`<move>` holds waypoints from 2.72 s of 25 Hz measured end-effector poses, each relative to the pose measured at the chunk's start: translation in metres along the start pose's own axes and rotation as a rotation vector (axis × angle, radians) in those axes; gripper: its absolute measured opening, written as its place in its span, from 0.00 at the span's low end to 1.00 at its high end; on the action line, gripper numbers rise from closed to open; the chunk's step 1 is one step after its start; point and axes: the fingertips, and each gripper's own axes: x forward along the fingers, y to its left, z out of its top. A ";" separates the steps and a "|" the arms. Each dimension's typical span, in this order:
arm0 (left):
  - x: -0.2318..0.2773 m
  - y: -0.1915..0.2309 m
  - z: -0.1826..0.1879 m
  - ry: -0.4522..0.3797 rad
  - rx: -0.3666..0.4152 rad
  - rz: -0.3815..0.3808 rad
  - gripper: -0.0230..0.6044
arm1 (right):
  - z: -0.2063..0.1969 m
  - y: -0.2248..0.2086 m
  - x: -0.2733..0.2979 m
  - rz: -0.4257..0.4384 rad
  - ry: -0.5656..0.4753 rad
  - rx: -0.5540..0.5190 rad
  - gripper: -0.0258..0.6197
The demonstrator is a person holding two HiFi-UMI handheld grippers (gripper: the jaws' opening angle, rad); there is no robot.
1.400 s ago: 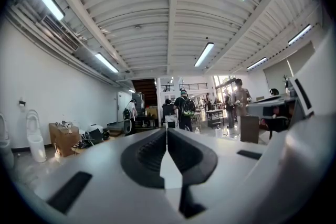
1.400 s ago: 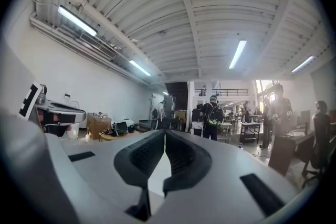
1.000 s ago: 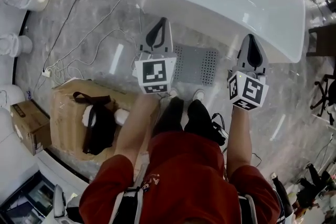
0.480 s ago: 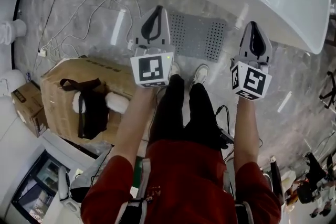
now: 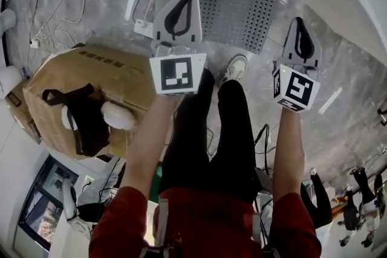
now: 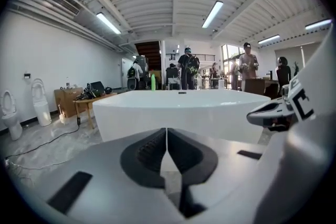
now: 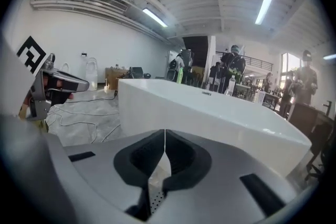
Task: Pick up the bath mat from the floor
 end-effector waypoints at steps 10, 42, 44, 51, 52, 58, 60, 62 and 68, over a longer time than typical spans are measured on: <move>0.044 0.001 -0.173 0.111 -0.019 -0.018 0.06 | -0.146 0.032 0.060 0.014 0.093 0.008 0.06; 0.192 0.022 -0.568 0.738 -0.077 0.015 0.62 | -0.516 -0.003 0.231 -0.039 0.599 0.272 0.60; 0.196 0.022 -0.578 0.753 -0.081 0.015 0.62 | -0.528 -0.003 0.233 -0.045 0.637 0.277 0.60; 0.201 0.013 -0.584 0.816 -0.113 -0.026 0.57 | -0.533 0.001 0.238 -0.034 0.643 0.212 0.54; 0.200 0.010 -0.582 0.814 -0.120 -0.033 0.53 | -0.530 0.005 0.238 -0.018 0.638 0.203 0.47; 0.190 -0.002 -0.563 0.808 -0.180 -0.049 0.38 | -0.509 0.023 0.232 0.044 0.623 0.246 0.29; 0.185 -0.008 -0.554 0.812 -0.168 -0.068 0.34 | -0.499 0.027 0.226 0.063 0.612 0.249 0.27; 0.179 -0.012 -0.542 0.816 -0.161 -0.080 0.32 | -0.486 0.032 0.220 0.081 0.590 0.259 0.24; 0.156 -0.014 -0.488 0.784 -0.159 -0.070 0.24 | -0.432 0.031 0.193 0.081 0.520 0.270 0.16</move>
